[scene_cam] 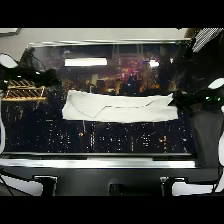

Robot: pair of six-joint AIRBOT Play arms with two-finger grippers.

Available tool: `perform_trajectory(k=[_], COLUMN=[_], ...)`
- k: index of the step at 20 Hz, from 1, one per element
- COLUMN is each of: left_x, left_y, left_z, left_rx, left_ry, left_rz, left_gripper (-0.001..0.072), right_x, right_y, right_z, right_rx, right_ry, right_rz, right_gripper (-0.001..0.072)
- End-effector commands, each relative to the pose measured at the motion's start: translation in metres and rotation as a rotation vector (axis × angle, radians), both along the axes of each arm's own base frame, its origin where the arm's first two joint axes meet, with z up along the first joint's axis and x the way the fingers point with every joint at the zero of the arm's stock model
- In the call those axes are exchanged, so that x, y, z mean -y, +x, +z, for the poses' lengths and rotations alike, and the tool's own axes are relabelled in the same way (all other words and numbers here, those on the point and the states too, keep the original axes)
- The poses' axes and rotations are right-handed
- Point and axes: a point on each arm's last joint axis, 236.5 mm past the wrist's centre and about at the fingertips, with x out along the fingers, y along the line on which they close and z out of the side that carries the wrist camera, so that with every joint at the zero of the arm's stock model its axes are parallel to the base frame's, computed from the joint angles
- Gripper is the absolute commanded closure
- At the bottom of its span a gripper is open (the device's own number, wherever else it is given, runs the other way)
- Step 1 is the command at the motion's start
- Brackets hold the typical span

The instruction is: Fold the clothes and pants, and hang the long-sleeved shirts on hangers.

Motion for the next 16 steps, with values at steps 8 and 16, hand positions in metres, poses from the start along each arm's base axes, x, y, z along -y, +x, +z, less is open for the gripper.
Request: perform_trajectory(k=[8,16], left_x=[0.282,0.369], left_y=[-0.058,-0.098], left_z=[-0.096,-0.125], left_rx=[-0.208,-0.314], left_ry=[-0.395,-0.501], left_rz=[-0.163,-0.179], left_gripper=[0.0689,0.0691], right_x=[0.023,0.022], right_y=[-0.005,-0.009], right_z=[0.105,0.146], right_rx=[0.066,0.141], right_ry=[-0.126,-0.145], right_rz=[-0.064,-0.097], right_gripper=[0.0673,0.0673])
